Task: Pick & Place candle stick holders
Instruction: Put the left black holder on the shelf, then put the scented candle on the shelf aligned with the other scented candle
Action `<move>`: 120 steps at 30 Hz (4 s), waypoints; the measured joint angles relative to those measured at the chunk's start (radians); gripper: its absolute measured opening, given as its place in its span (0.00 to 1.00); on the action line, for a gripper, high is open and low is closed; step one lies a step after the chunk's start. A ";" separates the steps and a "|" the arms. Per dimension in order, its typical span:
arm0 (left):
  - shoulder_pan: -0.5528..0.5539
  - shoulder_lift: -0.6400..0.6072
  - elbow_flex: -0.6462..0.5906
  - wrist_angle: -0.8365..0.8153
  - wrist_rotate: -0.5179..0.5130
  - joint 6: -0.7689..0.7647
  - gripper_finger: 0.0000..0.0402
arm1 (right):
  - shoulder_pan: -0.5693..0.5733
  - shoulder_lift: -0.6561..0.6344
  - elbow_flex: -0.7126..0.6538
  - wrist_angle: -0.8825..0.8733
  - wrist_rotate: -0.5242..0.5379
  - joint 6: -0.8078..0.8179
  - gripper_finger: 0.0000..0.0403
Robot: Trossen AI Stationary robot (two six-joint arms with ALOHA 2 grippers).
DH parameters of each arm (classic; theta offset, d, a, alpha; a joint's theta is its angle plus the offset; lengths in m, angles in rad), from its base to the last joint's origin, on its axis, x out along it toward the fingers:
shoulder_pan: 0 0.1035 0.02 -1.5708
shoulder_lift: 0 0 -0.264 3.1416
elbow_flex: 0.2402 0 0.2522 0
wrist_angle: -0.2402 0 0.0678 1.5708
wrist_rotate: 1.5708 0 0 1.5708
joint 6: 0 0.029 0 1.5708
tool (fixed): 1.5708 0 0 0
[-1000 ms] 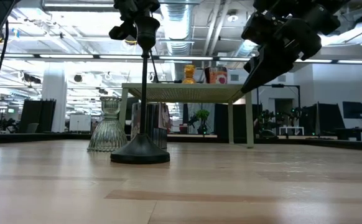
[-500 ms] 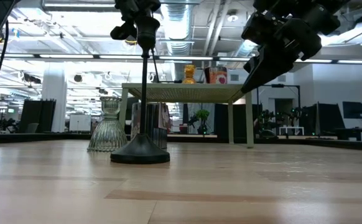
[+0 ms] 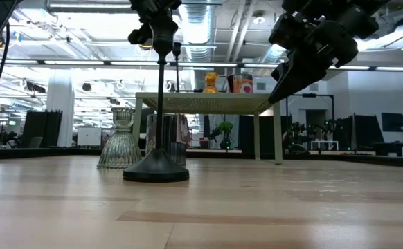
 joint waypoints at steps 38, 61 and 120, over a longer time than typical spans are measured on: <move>-0.367 -0.320 -0.004 0.057 0.034 0.373 0.22 | 0.002 0.000 0.000 0.179 0.079 -0.024 0.17; -0.568 -0.516 -0.506 0.326 -0.190 0.415 0.02 | 0.002 0.000 0.000 0.213 0.079 -0.024 0.17; -0.568 -0.548 -0.518 0.482 -0.305 0.460 0.01 | -0.011 0.000 0.000 0.412 0.113 -0.065 0.01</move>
